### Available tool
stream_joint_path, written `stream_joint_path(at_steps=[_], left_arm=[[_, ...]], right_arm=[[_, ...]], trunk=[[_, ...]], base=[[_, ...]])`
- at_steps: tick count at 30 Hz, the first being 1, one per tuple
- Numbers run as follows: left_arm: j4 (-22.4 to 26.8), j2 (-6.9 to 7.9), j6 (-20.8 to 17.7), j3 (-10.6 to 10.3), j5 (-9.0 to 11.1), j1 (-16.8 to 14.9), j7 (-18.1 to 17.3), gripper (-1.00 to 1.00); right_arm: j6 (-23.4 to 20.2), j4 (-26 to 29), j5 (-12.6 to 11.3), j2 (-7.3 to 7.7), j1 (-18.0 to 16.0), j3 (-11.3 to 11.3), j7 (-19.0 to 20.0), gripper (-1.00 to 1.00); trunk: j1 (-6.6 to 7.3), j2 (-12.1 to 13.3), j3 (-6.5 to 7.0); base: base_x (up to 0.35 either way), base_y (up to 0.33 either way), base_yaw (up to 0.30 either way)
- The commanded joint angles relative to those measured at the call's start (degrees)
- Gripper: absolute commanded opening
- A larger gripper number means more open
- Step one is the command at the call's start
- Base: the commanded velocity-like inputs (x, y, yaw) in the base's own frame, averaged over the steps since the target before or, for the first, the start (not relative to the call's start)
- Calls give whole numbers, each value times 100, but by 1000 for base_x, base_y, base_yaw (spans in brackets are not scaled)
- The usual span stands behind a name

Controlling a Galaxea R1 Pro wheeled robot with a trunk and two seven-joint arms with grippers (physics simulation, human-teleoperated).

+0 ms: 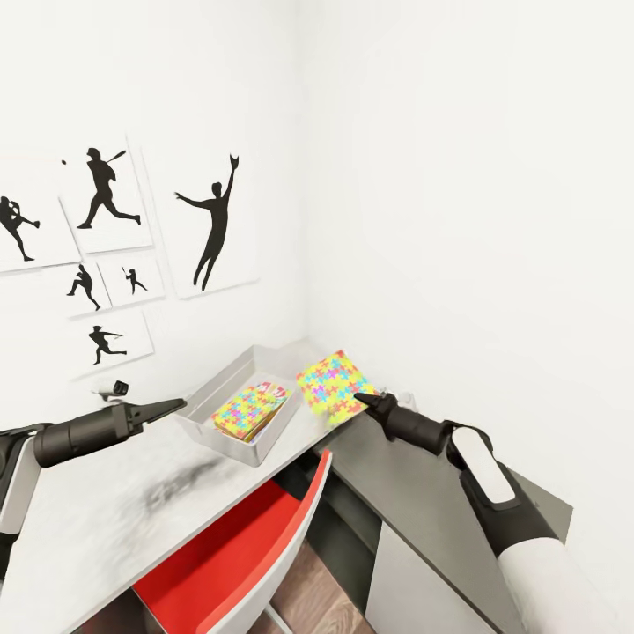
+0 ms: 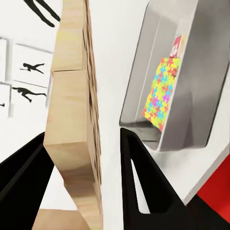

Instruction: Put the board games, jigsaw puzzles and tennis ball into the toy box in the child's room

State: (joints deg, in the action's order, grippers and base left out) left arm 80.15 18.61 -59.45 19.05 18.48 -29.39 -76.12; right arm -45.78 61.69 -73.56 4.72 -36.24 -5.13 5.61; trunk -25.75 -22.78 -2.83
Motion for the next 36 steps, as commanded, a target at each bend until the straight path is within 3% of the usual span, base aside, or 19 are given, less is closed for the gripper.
stream_joint_path(at_steps=[1, 6, 19, 25, 36], left_arm=[[1, 1, -49, 18, 11, -5, -8, 100], [-5, 7, -49, 86, 11, -5, -8, 100], [-94, 3, -49, 171, 7, -5, -4, 100], [-96, 2, -49, 177, 7, -5, 1, 100], [-96, 0, -41, 177, -9, -5, 4, 100]], right_arm=[[-15, -11, 60, -6, -99, -6, -12, -100], [-13, 4, 36, -48, -254, -5, -205, -100], [-5, 70, 86, -75, -243, -24, -385, -100], [21, 71, 80, -85, -247, -48, -684, -100], [21, 227, 85, -86, -252, -67, -757, -100]], trunk=[[-4, -13, -14], [-4, -13, -14], [-4, -13, -14], [-4, -13, 2], [-4, -13, 24]], base=[[0, 0, 0], [0, 0, 0], [17, 0, 1], [236, 0, 194], [287, 46, 199]])
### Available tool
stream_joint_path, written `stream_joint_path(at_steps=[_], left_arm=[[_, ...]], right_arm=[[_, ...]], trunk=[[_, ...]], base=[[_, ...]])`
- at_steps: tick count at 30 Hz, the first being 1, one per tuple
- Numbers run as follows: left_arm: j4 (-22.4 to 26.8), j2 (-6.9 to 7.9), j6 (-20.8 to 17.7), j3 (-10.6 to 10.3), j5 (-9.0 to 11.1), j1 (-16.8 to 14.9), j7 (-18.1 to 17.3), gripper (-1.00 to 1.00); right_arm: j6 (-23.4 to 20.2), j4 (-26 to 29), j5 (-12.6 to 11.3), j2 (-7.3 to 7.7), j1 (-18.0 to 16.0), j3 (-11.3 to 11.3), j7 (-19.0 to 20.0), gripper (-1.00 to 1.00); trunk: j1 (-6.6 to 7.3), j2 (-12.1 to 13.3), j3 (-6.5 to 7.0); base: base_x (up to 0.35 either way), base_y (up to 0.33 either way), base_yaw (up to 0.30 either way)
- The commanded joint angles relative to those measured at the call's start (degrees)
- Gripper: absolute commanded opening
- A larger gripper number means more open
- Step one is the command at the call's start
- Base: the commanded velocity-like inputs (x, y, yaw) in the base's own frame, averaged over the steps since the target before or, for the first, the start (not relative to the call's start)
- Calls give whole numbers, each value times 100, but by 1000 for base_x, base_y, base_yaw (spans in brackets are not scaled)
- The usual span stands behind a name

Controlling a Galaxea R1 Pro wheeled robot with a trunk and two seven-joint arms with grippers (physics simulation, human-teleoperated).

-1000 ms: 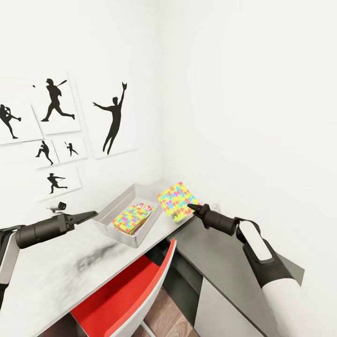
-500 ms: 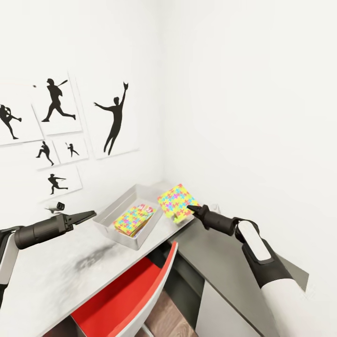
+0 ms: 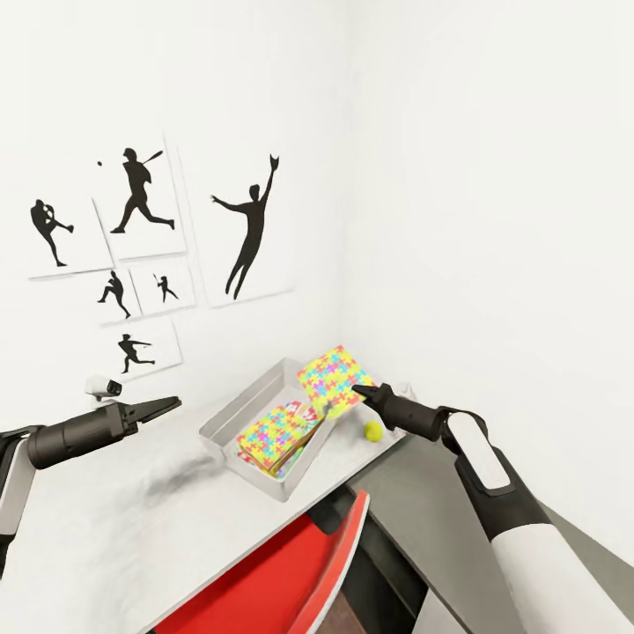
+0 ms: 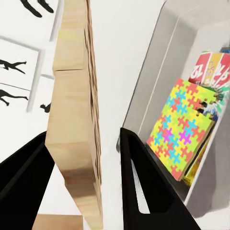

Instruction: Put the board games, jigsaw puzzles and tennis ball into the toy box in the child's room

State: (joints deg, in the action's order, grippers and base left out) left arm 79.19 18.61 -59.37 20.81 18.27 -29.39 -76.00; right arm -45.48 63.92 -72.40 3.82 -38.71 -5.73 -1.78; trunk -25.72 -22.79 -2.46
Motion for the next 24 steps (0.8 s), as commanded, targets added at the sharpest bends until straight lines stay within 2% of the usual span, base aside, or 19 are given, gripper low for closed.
stream_joint_path(at_steps=[1, 8, 14, 18, 24], left_arm=[[0, -2, -49, 0, 11, -5, -8, 100], [0, -6, -48, -6, 7, -5, -1, 100], [0, -14, -47, -7, 2, -5, 22, 100], [0, -15, -48, -7, 2, -5, 24, 100], [0, -23, -40, -7, 2, -5, 24, 100]], right_arm=[[-6, 9, -30, 4, -5, -8, -25, -100], [-5, 15, -29, 4, -5, -14, -36, -100], [-12, 15, -30, 4, -8, -16, -137, -100], [-20, 8, -36, 4, -6, -15, -151, -100], [-33, 6, -38, 4, -5, -10, -156, -100]], trunk=[[-6, -13, -13], [-6, -13, -13], [-6, -13, -13], [-6, -13, -13], [-6, -13, -13]], base=[[208, 14, 6], [191, 4, 13], [178, 0, 228], [-63, 43, 237], [-49, 31, 46]])
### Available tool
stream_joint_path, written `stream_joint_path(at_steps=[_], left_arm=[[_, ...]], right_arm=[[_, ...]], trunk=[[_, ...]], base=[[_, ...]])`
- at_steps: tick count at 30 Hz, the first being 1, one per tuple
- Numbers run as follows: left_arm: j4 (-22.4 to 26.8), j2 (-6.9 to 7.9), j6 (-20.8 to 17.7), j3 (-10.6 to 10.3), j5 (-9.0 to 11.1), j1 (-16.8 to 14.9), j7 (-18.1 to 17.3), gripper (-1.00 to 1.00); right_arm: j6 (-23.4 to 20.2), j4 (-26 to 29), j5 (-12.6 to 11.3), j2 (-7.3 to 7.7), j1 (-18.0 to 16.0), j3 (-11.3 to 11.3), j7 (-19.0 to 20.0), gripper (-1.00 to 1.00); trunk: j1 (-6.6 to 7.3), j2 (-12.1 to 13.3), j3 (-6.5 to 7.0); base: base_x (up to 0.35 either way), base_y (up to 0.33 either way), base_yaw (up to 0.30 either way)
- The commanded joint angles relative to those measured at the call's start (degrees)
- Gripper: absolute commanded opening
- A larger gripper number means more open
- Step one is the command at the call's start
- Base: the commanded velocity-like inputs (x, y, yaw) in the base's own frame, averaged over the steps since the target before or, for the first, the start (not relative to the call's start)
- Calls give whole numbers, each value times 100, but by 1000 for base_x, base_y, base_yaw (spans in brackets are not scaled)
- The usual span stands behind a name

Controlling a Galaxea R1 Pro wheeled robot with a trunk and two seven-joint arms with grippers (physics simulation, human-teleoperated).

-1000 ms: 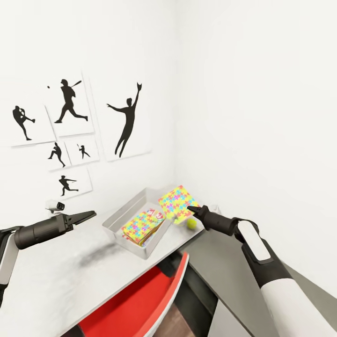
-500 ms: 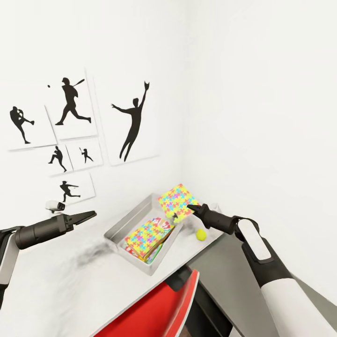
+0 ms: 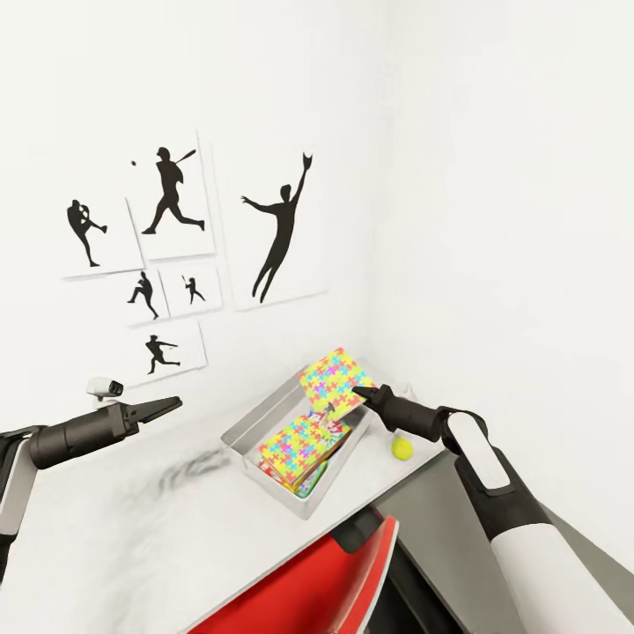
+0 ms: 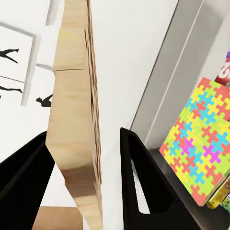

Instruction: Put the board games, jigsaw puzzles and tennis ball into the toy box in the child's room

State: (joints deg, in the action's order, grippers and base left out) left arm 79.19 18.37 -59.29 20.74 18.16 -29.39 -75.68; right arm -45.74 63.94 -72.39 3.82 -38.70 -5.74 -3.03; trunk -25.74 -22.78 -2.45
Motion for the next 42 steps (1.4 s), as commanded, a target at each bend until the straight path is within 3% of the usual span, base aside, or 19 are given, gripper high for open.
stream_joint_path(at_steps=[1, 20, 23, 27, 42], left_arm=[[0, -2, -46, 1, 12, -5, -8, 100], [0, -17, -38, 1, 4, -5, -8, 100], [-98, -115, 61, 5, -50, 47, 24, 100], [-148, -123, 116, 3, -55, 57, 22, 100], [-159, -122, 164, 2, -58, 65, 18, 100]], right_arm=[[-8, 4, -36, 5, -6, -8, -31, -100], [-6, 3, -30, 12, 19, -4, -26, -100], [-45, -29, -7, -86, 118, 6, -14, -100], [-41, -36, -4, -143, 160, -13, -14, -100], [-49, -32, -16, -165, 346, -42, -14, -100]], trunk=[[-4, -14, -14], [-4, -14, -14], [-4, -14, -14], [-4, -14, -14], [-4, -14, -14]], base=[[52, 10, 7], [82, 21, 1], [0, 0, 0], [0, 0, 0], [0, 0, 0]])
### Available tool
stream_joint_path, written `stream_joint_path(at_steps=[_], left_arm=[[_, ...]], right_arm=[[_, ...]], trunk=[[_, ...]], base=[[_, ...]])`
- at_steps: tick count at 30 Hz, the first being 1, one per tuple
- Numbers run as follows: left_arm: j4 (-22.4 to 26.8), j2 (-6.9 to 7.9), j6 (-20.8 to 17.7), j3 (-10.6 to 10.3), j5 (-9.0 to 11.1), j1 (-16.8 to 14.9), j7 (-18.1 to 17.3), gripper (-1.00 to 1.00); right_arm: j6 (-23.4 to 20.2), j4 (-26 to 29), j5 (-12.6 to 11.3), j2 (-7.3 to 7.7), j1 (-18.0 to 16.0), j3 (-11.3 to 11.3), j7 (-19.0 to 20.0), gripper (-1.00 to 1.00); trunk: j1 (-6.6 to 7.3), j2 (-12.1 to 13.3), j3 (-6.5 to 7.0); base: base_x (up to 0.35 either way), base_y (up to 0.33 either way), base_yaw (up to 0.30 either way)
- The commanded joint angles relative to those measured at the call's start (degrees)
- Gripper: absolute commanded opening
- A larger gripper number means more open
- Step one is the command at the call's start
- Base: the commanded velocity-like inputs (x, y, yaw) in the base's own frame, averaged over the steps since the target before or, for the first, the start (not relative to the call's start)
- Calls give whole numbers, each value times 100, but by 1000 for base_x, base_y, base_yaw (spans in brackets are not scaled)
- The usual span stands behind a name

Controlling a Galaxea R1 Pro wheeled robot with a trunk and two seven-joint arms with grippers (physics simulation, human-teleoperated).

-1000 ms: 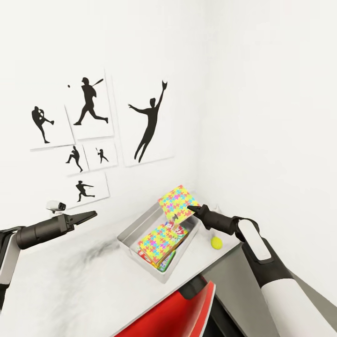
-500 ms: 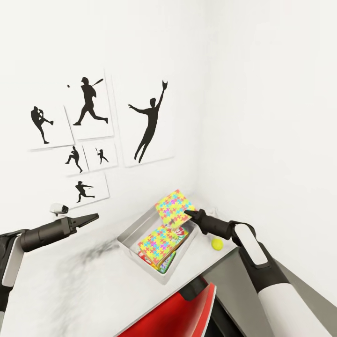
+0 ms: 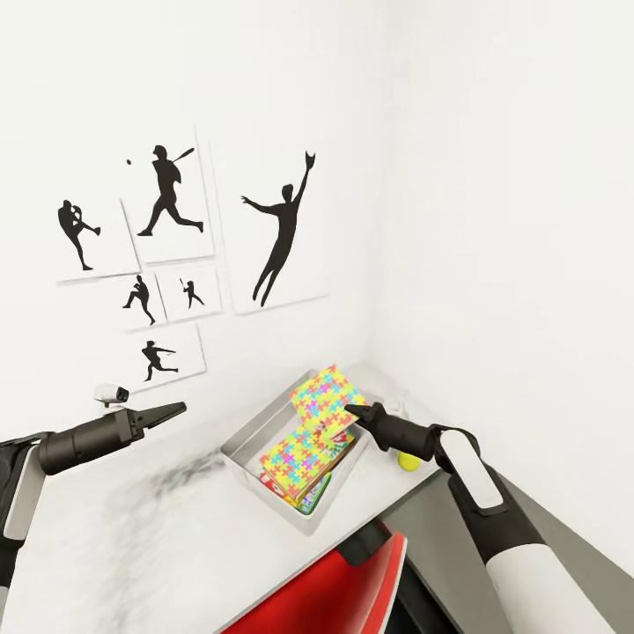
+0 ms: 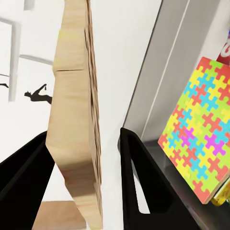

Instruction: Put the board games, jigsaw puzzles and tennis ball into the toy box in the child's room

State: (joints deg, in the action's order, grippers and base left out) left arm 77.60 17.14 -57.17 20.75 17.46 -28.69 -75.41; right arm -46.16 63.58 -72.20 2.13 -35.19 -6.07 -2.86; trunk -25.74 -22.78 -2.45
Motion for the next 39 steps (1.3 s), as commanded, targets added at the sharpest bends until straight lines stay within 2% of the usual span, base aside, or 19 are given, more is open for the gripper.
stream_joint_path(at_steps=[1, 20, 22, 24, 27, 31, 39], left_arm=[[1, 1, -49, 0, 12, -5, -8, 100], [-1, 0, -49, -1, 12, -5, -5, 100], [-2, 0, -49, -1, 12, -5, -6, 100], [-2, 0, -49, -1, 12, -5, -8, 100], [-5, 0, -49, -1, 12, -5, -8, 100], [-4, 1, -49, -1, 12, -5, -8, 100], [-5, 0, -49, -1, 12, -5, -8, 100]], right_arm=[[-7, 5, -32, 2, -5, -15, -30, -100], [-15, -3, 19, -42, -5, -89, -32, -100], [-16, -4, 20, -44, -5, -215, -35, -100], [-10, -10, 21, -48, -5, -452, -36, -100], [-2, -55, 25, -79, -5, -584, -46, -100], [1, -99, 29, -138, -5, -639, -55, -100], [1, -109, 30, -151, -5, -650, -65, -100]], trunk=[[-4, -13, -14], [-4, -13, -14], [-4, -13, -14], [-4, -13, -14], [-4, -13, -14], [-4, -13, -14], [-4, -13, -14]], base=[[0, 0, 0], [0, 0, 0], [0, 0, 0], [0, 0, 0], [0, 0, 0], [0, 0, 0], [0, 0, 0]])
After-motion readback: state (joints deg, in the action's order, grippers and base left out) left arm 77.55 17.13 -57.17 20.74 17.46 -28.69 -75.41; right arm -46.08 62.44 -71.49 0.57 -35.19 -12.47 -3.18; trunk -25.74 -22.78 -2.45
